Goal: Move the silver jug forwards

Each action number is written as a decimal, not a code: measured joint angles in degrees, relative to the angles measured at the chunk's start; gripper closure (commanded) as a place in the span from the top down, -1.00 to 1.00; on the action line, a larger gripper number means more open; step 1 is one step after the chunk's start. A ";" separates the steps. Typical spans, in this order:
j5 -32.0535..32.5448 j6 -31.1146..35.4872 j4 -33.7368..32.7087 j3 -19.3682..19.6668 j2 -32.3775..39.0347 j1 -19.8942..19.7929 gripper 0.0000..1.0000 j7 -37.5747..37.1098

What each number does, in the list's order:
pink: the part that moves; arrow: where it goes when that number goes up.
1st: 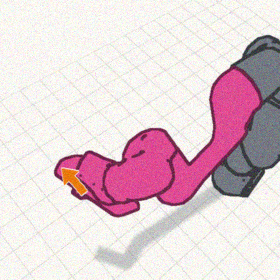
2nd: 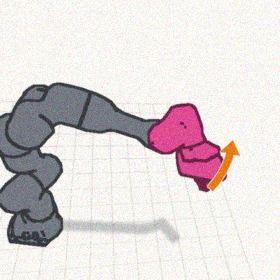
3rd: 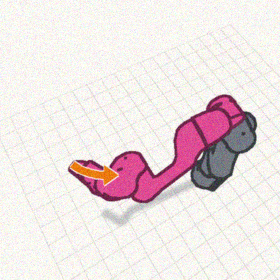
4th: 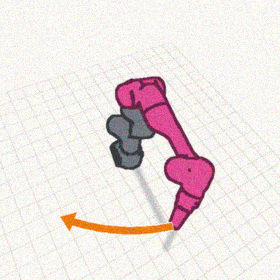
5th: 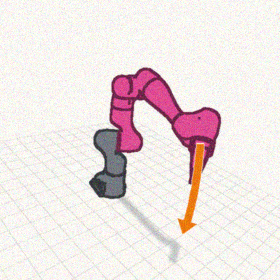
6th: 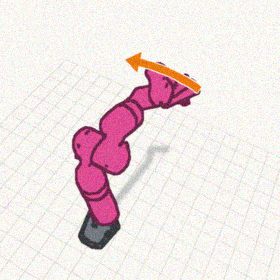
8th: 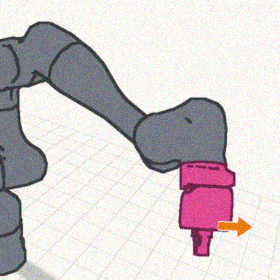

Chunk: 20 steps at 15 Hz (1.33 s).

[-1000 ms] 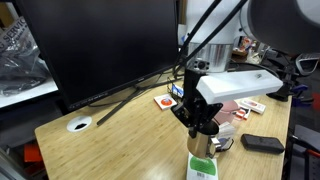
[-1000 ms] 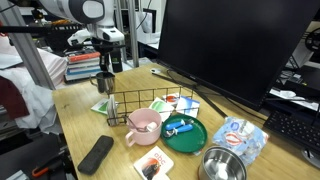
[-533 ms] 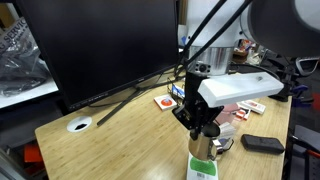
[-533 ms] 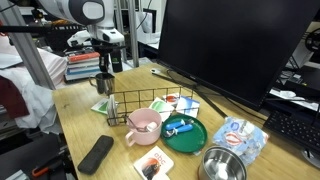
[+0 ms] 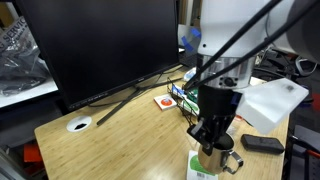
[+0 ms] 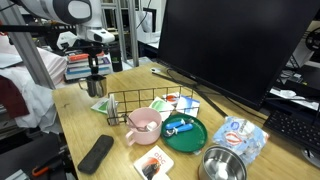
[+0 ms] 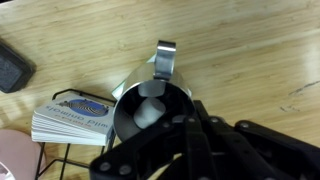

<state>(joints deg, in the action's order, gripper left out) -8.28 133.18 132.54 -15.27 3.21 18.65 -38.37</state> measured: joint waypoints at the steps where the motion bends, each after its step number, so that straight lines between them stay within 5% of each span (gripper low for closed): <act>1: -0.13 0.19 1.27 -0.36 -1.02 0.01 -0.98 2.02; 13: -2.38 2.11 14.76 -0.37 -5.83 -0.32 -0.98 15.48; 20: -2.65 13.74 17.24 0.16 -2.15 -1.68 -0.98 14.50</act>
<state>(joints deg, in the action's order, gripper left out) -10.93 146.92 149.78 -15.11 1.06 16.96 -23.87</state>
